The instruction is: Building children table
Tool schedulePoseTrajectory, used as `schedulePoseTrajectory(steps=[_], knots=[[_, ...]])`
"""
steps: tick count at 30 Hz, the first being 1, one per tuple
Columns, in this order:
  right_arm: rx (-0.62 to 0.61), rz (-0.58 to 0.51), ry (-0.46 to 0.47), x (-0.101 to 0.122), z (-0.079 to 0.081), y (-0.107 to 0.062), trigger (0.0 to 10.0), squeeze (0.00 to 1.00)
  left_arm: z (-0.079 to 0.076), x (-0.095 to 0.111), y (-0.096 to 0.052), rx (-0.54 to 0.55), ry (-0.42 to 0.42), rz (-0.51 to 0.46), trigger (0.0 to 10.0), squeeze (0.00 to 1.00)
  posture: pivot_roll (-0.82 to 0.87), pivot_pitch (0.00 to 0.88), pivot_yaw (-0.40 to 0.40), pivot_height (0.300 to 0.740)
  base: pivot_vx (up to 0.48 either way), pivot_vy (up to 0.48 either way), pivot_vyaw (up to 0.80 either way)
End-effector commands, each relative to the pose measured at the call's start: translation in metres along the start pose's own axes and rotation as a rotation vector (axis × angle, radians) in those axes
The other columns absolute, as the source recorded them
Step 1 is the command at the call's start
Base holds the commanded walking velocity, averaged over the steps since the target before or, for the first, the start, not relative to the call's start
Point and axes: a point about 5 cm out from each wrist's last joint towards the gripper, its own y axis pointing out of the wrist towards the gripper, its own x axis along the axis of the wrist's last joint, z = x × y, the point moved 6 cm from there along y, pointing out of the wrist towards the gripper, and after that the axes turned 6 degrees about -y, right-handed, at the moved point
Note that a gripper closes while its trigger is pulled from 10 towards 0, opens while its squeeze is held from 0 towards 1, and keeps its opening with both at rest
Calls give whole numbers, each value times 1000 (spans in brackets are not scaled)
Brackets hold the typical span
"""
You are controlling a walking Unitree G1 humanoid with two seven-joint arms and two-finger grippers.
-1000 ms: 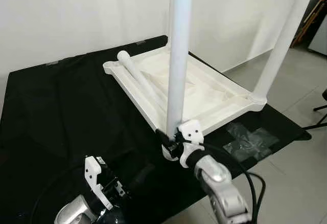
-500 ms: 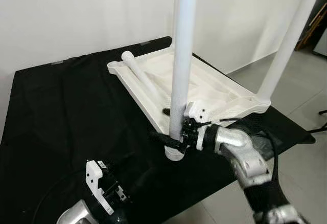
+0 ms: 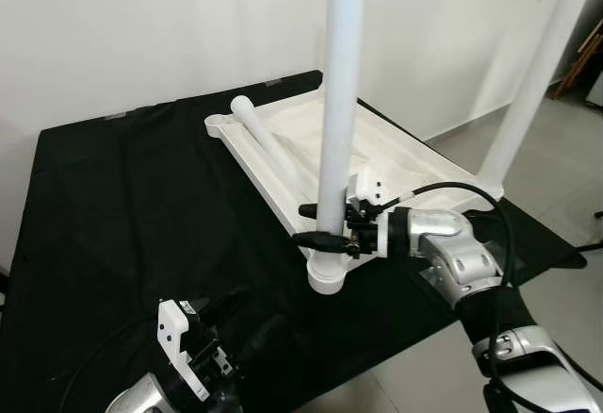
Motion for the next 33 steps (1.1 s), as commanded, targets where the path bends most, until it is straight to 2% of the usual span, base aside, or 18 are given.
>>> schedulePoseTrajectory(steps=[1,4,6,7,9,12,13,16,20,21,23,24,25,26,29,31,32,33], knots=[[-17,61,-25,-13,2,-1,0,0,0,-2,-4,6,3,13,10000,0,-11,103,-1,740,0,0,0],[-188,129,33,-34,-5,2,0,0,-2,-2,-5,6,0,12,10000,0,-16,107,-8,740,0,0,0],[-188,129,33,-34,-5,2,0,0,-2,-2,-5,6,0,12,10000,0,-16,107,-8,740,0,0,0],[-433,184,88,-55,-5,9,0,0,-2,-2,-6,6,-1,12,10000,0,-16,113,-10,740,0,0,0],[-698,271,211,-88,41,17,0,0,-2,-1,-6,9,-2,11,10000,0,-8,126,3,740,0,0,0],[-743,274,269,-88,62,30,0,0,-1,-1,-6,5,-2,16,10000,0,-21,122,12,740,0,0,0],[-714,252,277,-82,63,42,0,0,-1,-2,-5,0,-6,19,10000,0,-26,115,15,740,0,0,0],[-714,252,277,-82,63,42,0,0,-1,-2,-5,0,-6,19,10000,0,-26,115,15,740,0,0,0],[-613,173,315,-57,63,73,0,0,0,-3,-4,-4,-9,21,10000,0,-24,106,7,740,0,0,0],[-594,160,317,-51,62,77,10000,0,0,-2,-4,0,-7,18,10000,0,-20,106,2,740,0,0,0],[-567,149,319,-47,62,80,10000,0,0,-2,-3,4,-5,14,10000,0,-20,106,2,740,0,0,0],[-538,129,303,-41,60,81,10000,616,1,-2,-3,7,-4,12,10000,0,-20,103,-2,740,0,0,0],[-538,129,303,-41,60,81,10000,616,1,-2,-3,7,-4,12,10000,0,-20,103,-2,740,0,0,0],[-495,81,301,-29,59,82,10000,1000,1,-2,-3,8,-4,9,10000,0,-21,102,-2,740,0,0,0],[-302,-82,214,13,55,75,10000,1000,1,-2,-1,6,-7,7,10000,0,-25,96,-5,740,0,0,0],[-262,-101,194,19,53,71,10000,1000,1,-2,0,5,-7,7,10000,0,-25,96,-5,740,0,0,0],[-224,-98,118,22,49,65,10000,776,1,-2,1,5,-7,6,10000,0,-20,94,-7,740,0,0,0],[-224,-98,118,22,49,65,10000,776,1,-2,1,5,-7,6,10000,0,-20,94,-7,740,0,0,0]])
